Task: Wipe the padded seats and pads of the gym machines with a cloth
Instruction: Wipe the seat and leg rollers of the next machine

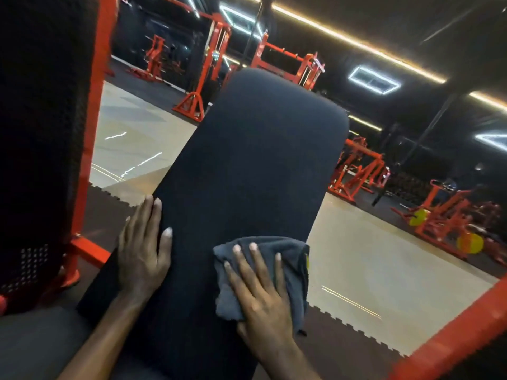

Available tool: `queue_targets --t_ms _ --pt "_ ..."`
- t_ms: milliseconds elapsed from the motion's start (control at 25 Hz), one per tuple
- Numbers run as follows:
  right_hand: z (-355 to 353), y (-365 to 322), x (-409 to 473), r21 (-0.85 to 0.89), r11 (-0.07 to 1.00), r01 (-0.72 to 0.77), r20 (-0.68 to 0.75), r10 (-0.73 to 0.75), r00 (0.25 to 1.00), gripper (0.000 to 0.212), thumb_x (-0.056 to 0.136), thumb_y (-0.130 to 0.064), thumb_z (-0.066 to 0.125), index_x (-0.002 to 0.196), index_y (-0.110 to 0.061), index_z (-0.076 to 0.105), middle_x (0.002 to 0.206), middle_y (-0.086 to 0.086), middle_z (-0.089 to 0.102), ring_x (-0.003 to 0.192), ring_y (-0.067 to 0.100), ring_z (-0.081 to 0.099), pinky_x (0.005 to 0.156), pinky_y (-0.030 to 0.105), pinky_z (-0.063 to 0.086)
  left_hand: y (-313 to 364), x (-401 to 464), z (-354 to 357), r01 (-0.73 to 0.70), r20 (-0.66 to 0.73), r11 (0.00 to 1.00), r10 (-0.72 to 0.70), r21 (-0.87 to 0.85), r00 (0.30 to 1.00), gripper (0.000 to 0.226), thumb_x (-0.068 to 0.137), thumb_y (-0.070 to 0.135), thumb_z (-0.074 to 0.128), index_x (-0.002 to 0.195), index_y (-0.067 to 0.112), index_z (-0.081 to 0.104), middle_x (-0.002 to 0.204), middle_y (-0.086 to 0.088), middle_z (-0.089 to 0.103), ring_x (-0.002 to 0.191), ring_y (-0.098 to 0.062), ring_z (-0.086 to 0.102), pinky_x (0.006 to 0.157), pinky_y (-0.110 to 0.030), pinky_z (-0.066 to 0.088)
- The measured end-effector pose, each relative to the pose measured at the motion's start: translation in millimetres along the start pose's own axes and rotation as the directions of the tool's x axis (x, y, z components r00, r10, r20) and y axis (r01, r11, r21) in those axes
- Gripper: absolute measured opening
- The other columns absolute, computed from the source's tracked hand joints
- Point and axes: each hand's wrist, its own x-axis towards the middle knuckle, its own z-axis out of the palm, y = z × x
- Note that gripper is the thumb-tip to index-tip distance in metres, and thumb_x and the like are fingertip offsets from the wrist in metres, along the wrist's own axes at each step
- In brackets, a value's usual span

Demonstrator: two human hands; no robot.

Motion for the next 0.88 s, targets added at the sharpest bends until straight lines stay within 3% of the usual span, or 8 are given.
queue_targets --t_ms 80,120,320,520,600,720,800,880 --pt "2 3 33 -0.024 0.988 0.152 0.022 -0.151 0.988 0.083 0.079 -0.021 0.068 0.158 -0.016 0.045 0.174 0.005 0.019 0.162 0.031 0.010 0.125 0.066 0.016 0 -1 0 -0.003 0.008 1.000 0.003 -0.005 1.000 0.061 0.109 0.035 0.038 0.166 0.013 0.029 0.174 -0.002 0.024 0.162 -0.018 0.020 0.123 -0.051 0.029" --pt "0 11 54 -0.028 0.988 0.149 0.014 -0.149 0.989 0.080 0.082 -0.021 0.063 0.159 -0.016 0.044 0.174 0.005 0.019 0.162 0.031 0.010 0.126 0.065 0.013 0 -3 -1 -0.001 0.013 1.000 0.001 -0.007 1.000 0.061 0.109 0.036 0.037 0.166 0.013 0.029 0.175 -0.002 0.023 0.162 -0.017 0.020 0.123 -0.050 0.028" --pt "-3 6 26 0.022 0.996 -0.092 -0.070 0.093 0.993 0.080 0.085 -0.021 0.065 0.161 -0.018 0.041 0.174 0.002 0.021 0.162 0.031 0.013 0.127 0.063 0.014 4 -1 -6 0.023 0.053 1.000 -0.024 0.015 0.998 0.061 0.110 0.036 0.038 0.167 0.017 0.026 0.176 0.001 0.018 0.162 -0.017 0.018 0.123 -0.053 0.030" --pt "7 -5 68 -0.038 0.982 0.182 0.046 -0.181 0.982 0.087 0.077 -0.023 0.070 0.159 -0.015 0.042 0.174 0.007 0.019 0.162 0.032 0.007 0.127 0.064 0.008 0 -27 -14 0.107 0.097 0.993 -0.111 0.045 0.989 0.065 0.111 0.043 0.034 0.169 0.017 0.019 0.177 0.003 0.012 0.163 -0.019 0.013 0.126 -0.059 0.027" --pt "2 6 92 -0.049 0.991 0.123 0.044 -0.121 0.992 0.089 0.077 -0.023 0.070 0.161 -0.016 0.040 0.174 0.006 0.019 0.163 0.031 0.006 0.128 0.063 0.006 -3 -33 -19 0.123 0.130 0.991 -0.129 0.055 0.983 0.067 0.110 0.048 0.033 0.169 0.019 0.017 0.177 0.005 0.009 0.163 -0.017 0.011 0.128 -0.057 0.023" --pt "4 -9 51 -0.029 1.000 0.002 0.017 -0.002 1.000 0.098 0.071 -0.019 0.073 0.162 -0.017 0.037 0.174 0.004 0.019 0.162 0.032 0.009 0.126 0.065 0.014 -9 -36 -24 0.172 0.145 0.984 -0.178 0.052 0.973 0.069 0.111 0.052 0.030 0.170 0.021 0.013 0.177 0.006 0.007 0.163 -0.014 0.009 0.128 -0.057 0.024" --pt "9 -26 24 -0.005 0.996 0.090 0.095 -0.089 0.992 0.098 0.067 -0.021 0.072 0.160 -0.016 0.042 0.174 0.005 0.020 0.162 0.034 0.013 0.124 0.066 0.018 -11 -40 -22 0.200 0.121 0.977 -0.208 0.073 0.971 0.068 0.111 0.052 0.029 0.170 0.021 0.014 0.177 0.005 0.010 0.163 -0.015 0.011 0.126 -0.058 0.027" --pt "20 -30 47 -0.005 0.968 0.249 0.104 -0.247 0.963 0.083 0.075 -0.026 0.057 0.157 -0.016 0.047 0.173 0.006 0.025 0.161 0.032 0.014 0.125 0.065 0.014 -8 -42 -19 0.221 0.107 0.972 -0.230 0.085 0.967 0.067 0.111 0.052 0.027 0.169 0.021 0.015 0.177 0.004 0.011 0.163 -0.015 0.012 0.126 -0.058 0.027"
